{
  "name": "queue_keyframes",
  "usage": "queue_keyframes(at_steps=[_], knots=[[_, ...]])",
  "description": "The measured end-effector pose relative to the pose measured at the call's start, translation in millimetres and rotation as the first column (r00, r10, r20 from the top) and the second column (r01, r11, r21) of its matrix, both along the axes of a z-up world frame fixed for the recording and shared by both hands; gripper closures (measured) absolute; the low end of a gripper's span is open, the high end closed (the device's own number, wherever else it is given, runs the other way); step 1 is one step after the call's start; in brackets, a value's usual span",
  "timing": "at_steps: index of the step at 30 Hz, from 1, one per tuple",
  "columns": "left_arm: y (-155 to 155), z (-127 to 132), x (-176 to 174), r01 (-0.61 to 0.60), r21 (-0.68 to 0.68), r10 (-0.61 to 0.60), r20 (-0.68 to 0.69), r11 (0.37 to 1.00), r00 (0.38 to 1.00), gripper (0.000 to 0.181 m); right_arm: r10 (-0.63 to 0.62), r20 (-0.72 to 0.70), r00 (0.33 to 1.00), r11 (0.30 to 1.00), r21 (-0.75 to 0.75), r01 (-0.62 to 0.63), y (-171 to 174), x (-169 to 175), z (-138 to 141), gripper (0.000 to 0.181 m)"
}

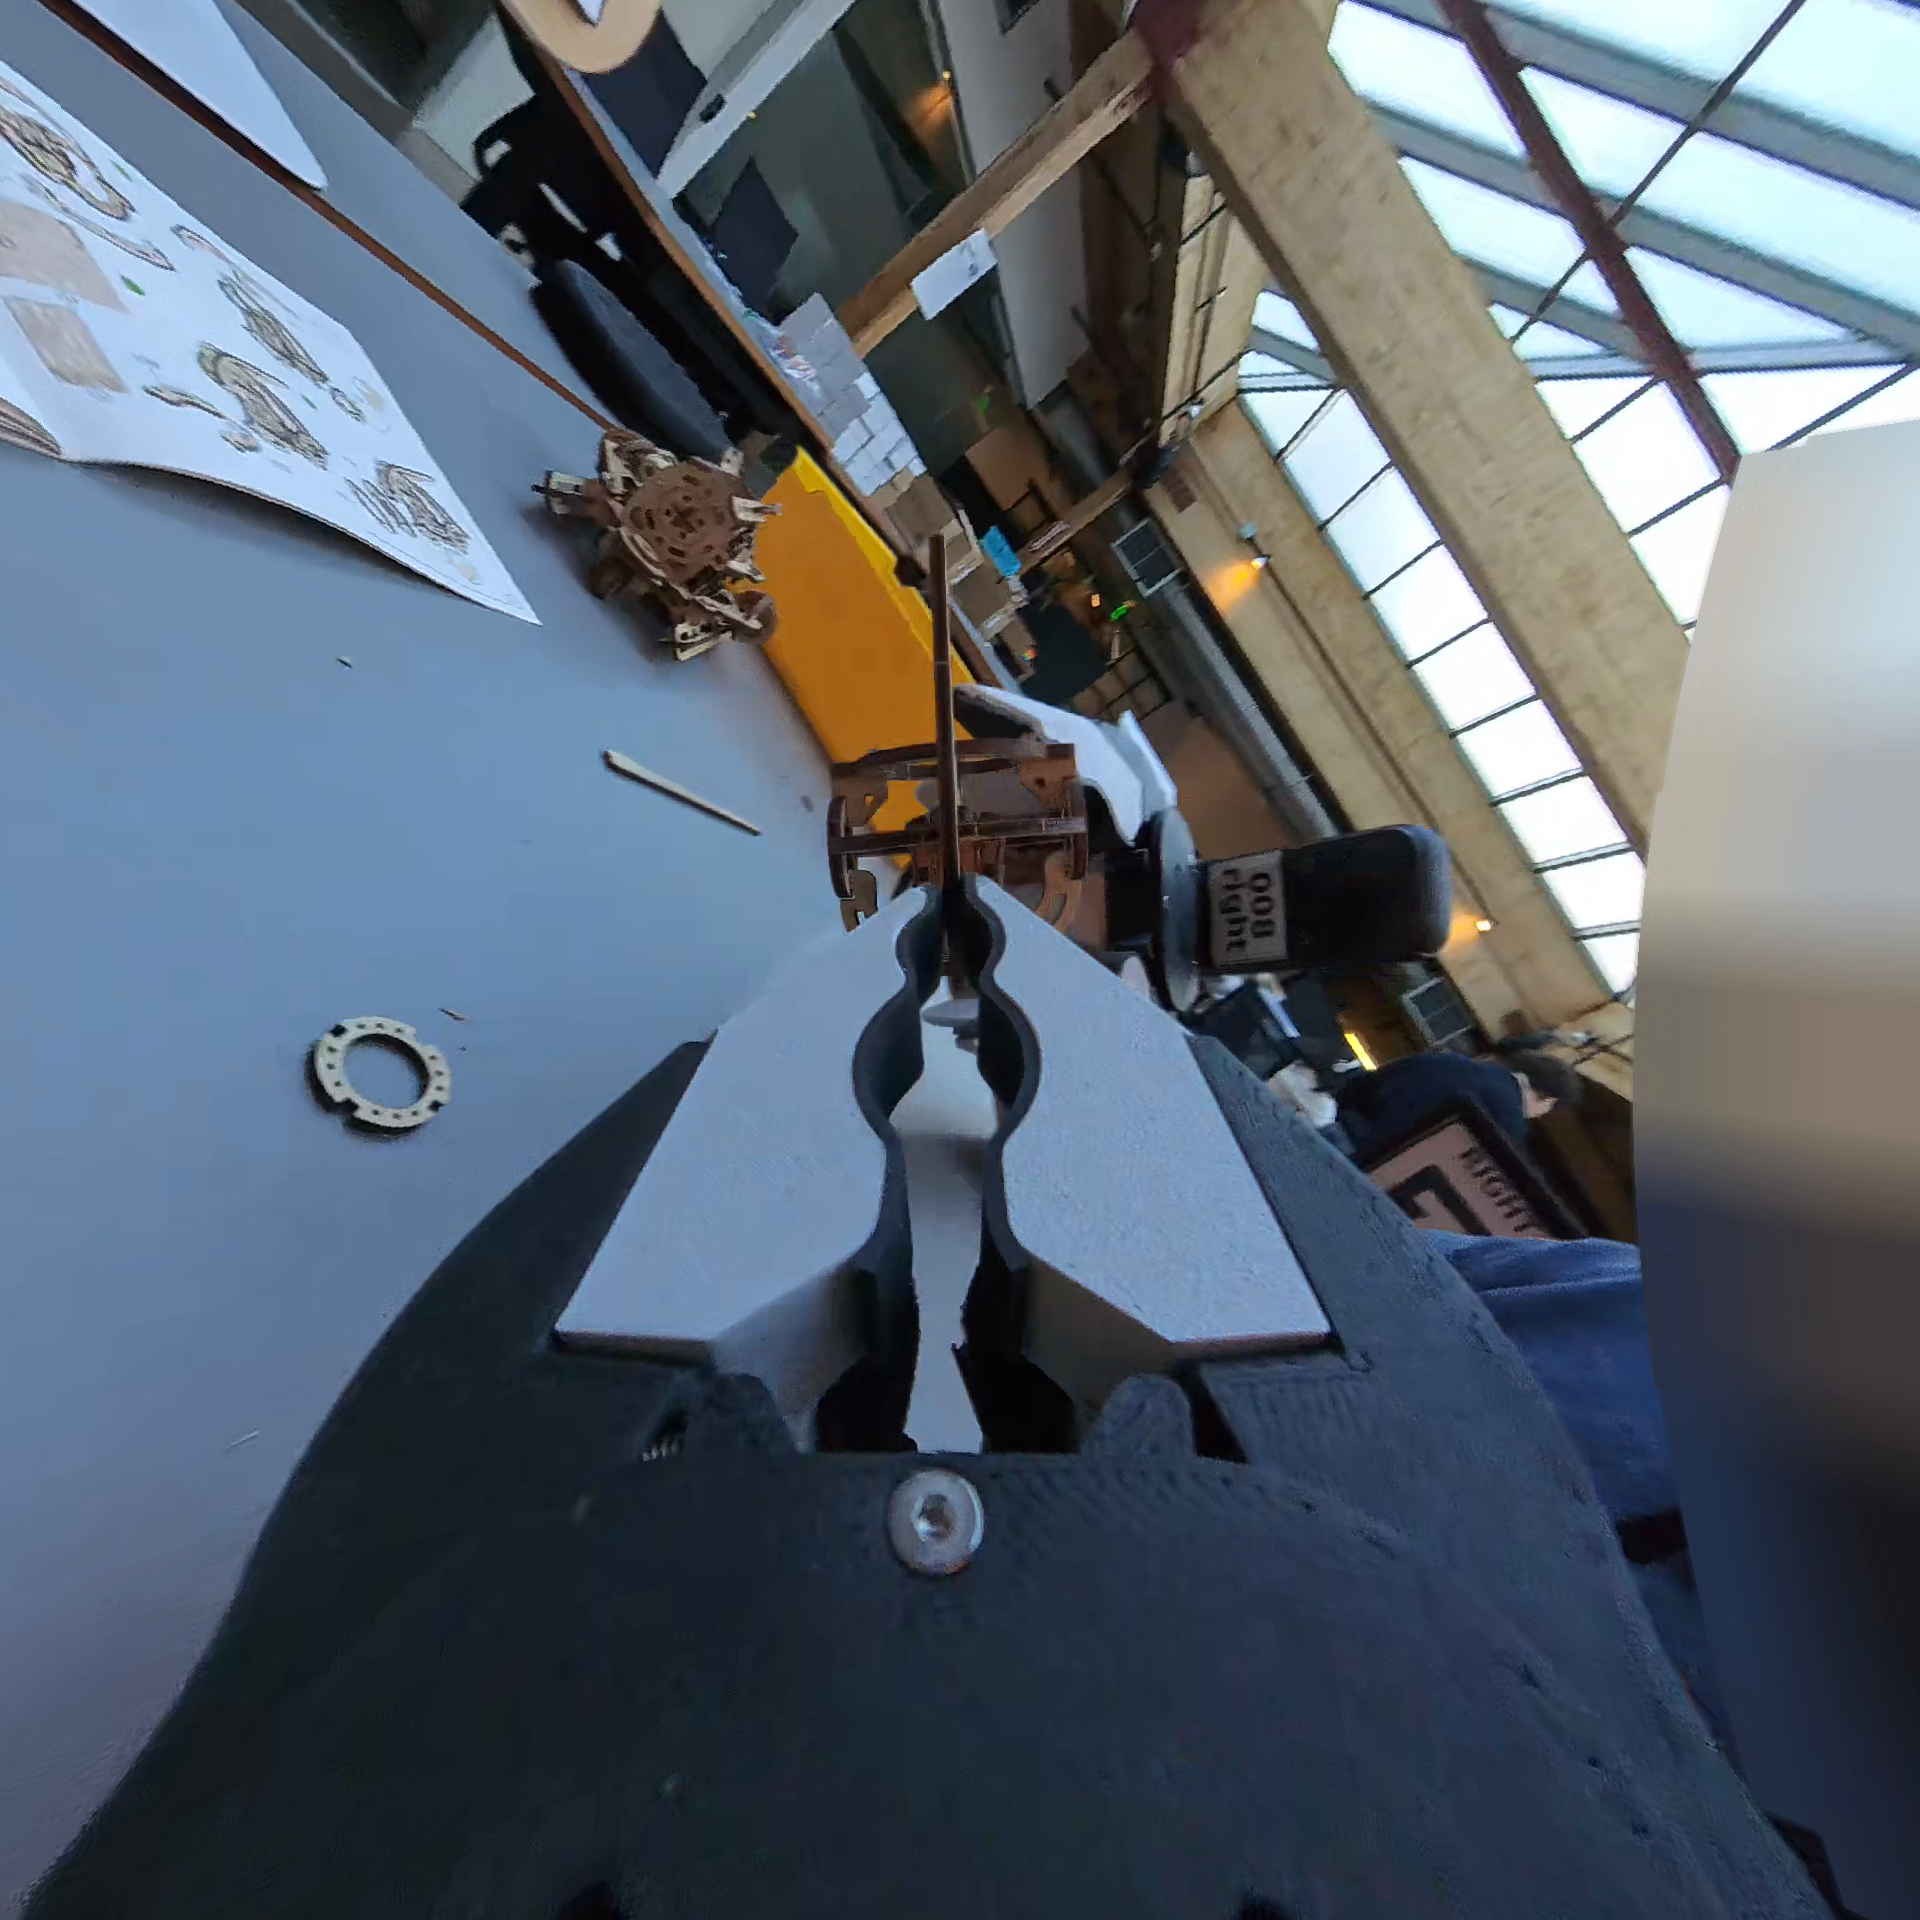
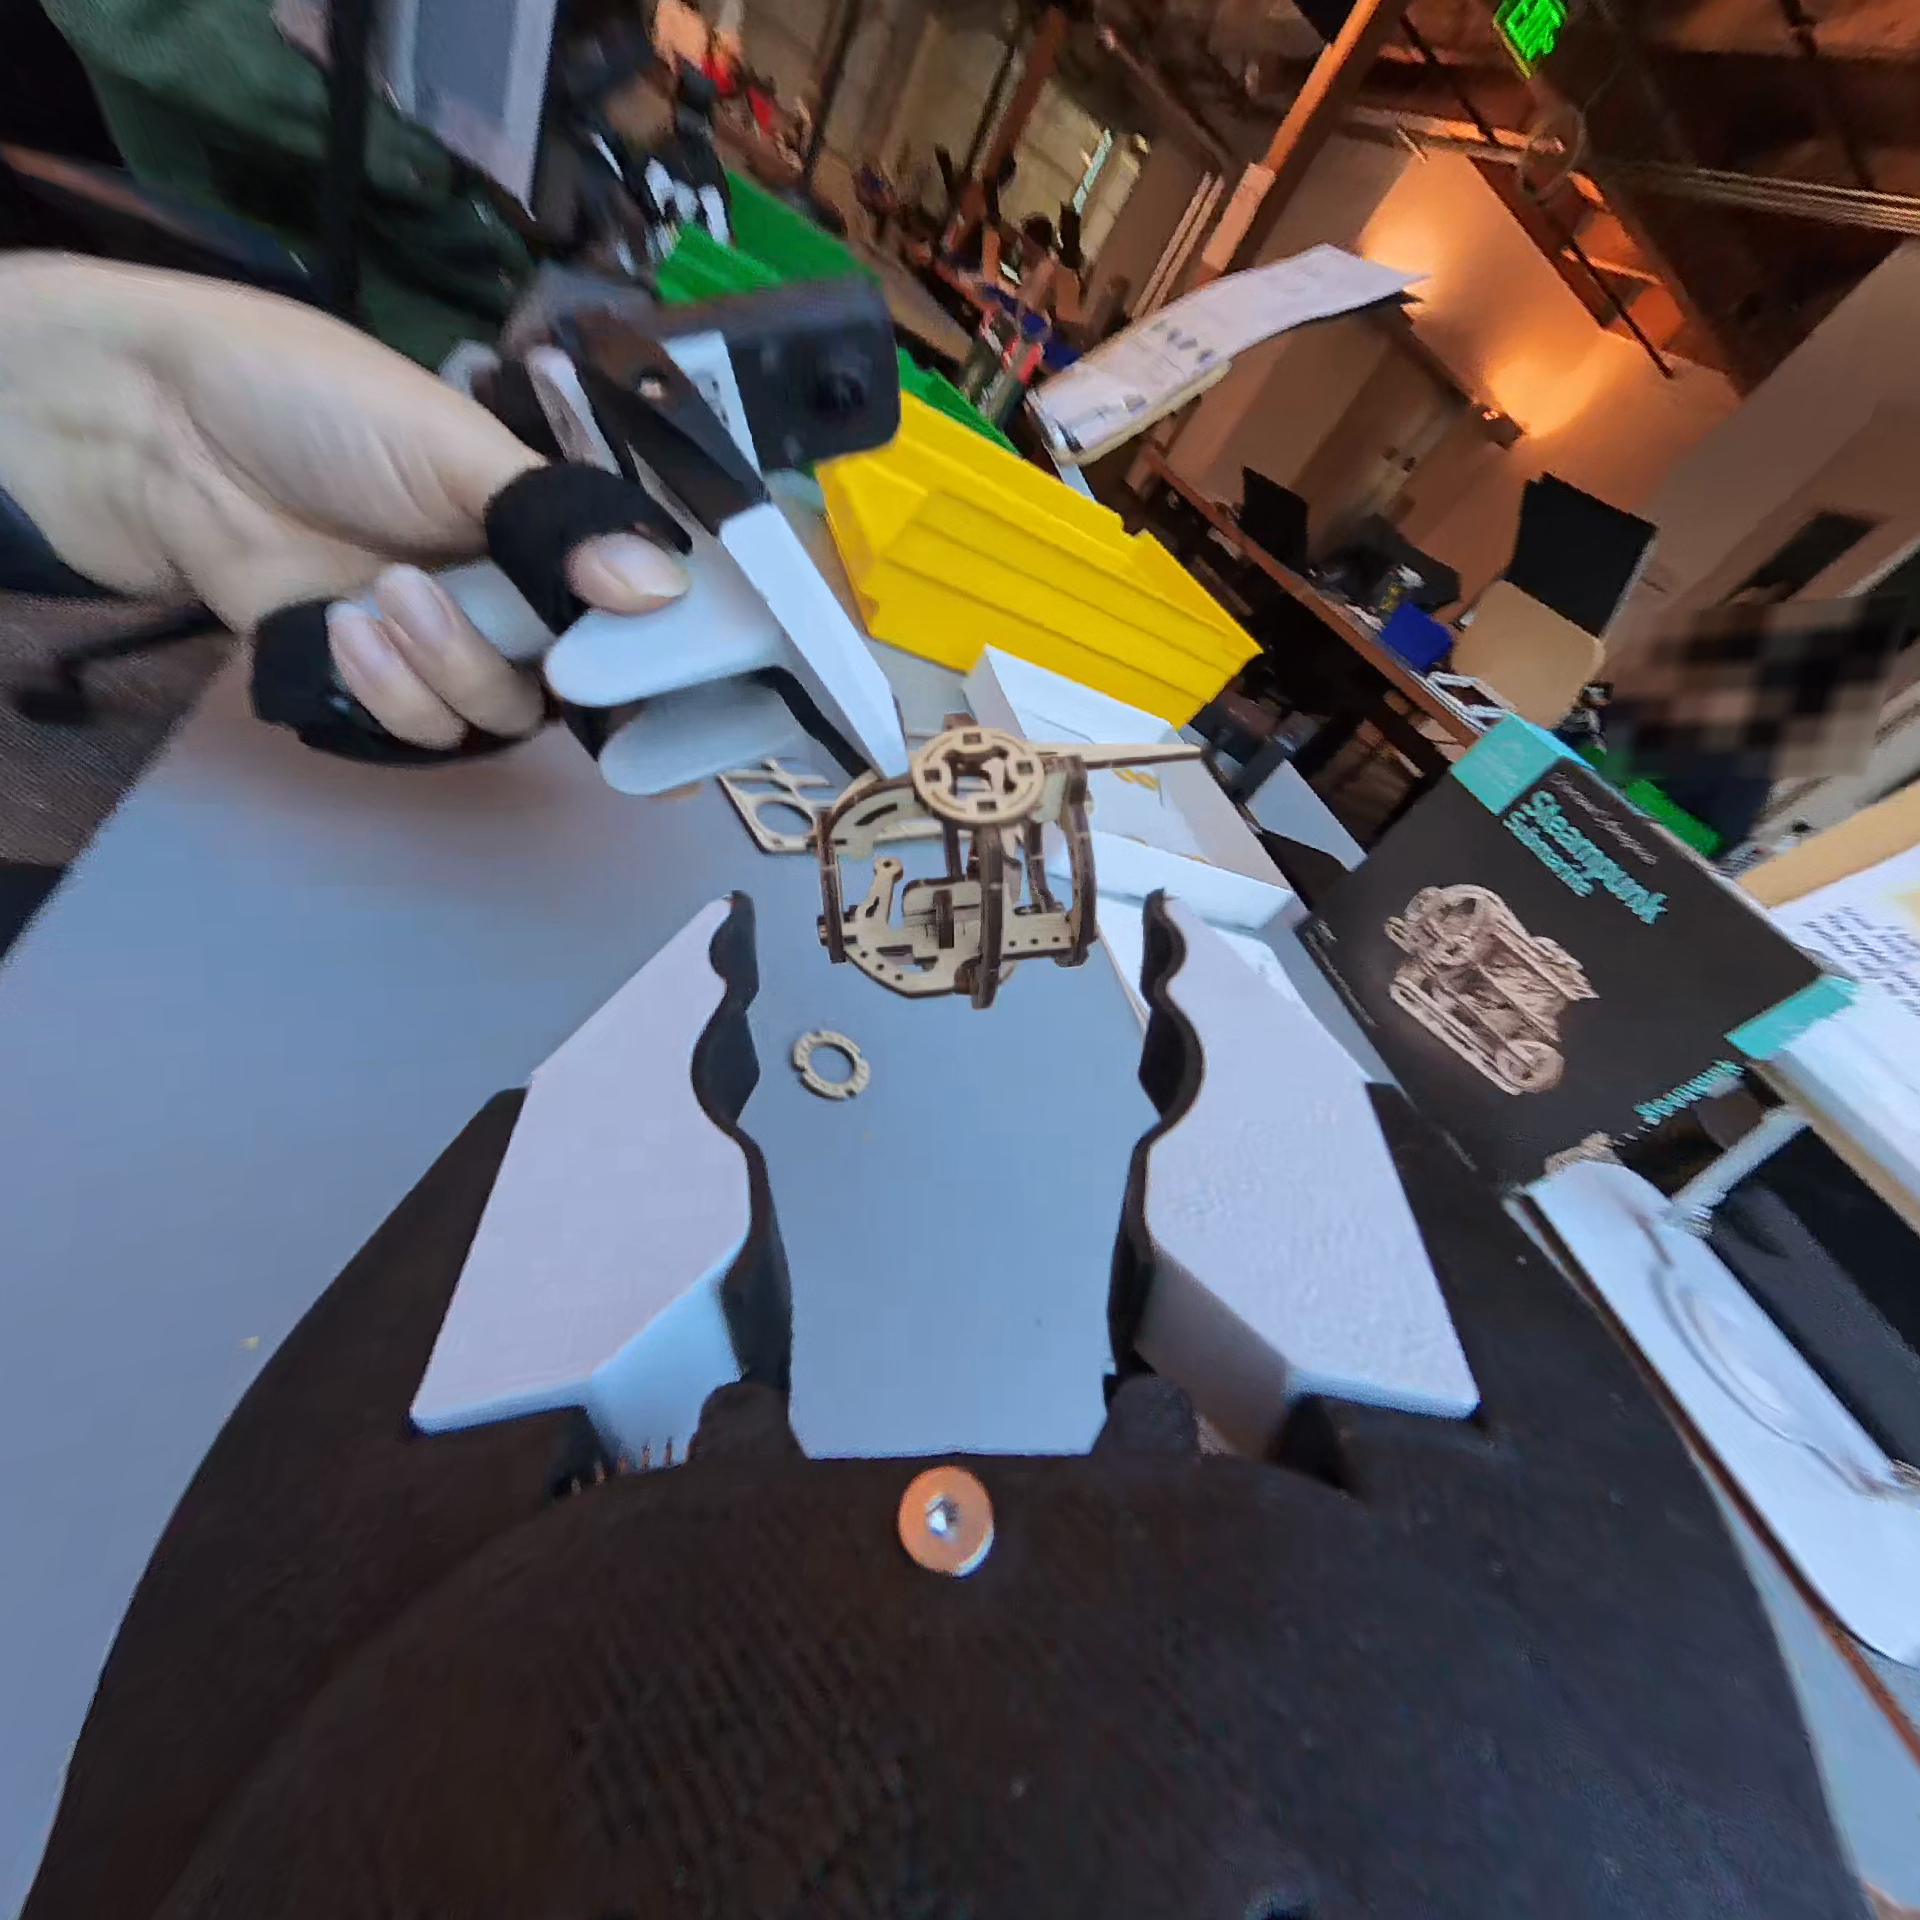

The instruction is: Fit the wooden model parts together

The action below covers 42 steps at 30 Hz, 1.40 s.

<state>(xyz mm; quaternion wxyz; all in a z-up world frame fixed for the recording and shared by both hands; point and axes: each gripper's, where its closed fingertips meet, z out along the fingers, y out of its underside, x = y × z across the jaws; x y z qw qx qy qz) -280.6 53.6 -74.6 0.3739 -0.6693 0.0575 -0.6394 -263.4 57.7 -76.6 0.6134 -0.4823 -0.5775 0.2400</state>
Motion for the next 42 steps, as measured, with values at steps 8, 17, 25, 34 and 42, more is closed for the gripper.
queue_keyframes(at_steps=[8,17,25,34,42], knots=[[-16.5,6.2,4.3,0.147,-0.029,-0.141,0.152,0.989,0.978,0.181,0.117,-0.088,0.989,0.990,-0.064,-0.123,-19.0,-2.6,12.5,0.119],[-23.4,11.0,6.0,0.179,0.014,-0.179,0.146,0.984,0.973,0.181,0.102,-0.038,0.994,0.990,0.102,-0.098,-26.3,-3.3,14.2,0.121],[-30.2,15.7,6.9,0.195,0.065,-0.202,0.128,0.979,0.971,0.181,0.087,-0.036,0.996,0.979,0.186,-0.079,-32.4,-3.5,20.8,0.125],[-10.7,3.4,7.8,0.028,0.088,-0.020,-0.085,0.996,0.996,0.181,-0.047,0.013,0.999,0.993,0.111,0.045,-10.9,-3.2,10.6,0.124],[-6.0,-2.8,9.1,-0.012,0.111,0.034,-0.195,0.994,0.980,0.181,-0.076,0.071,0.995,0.995,0.064,0.071,-2.8,-3.9,-2.5,0.128]])
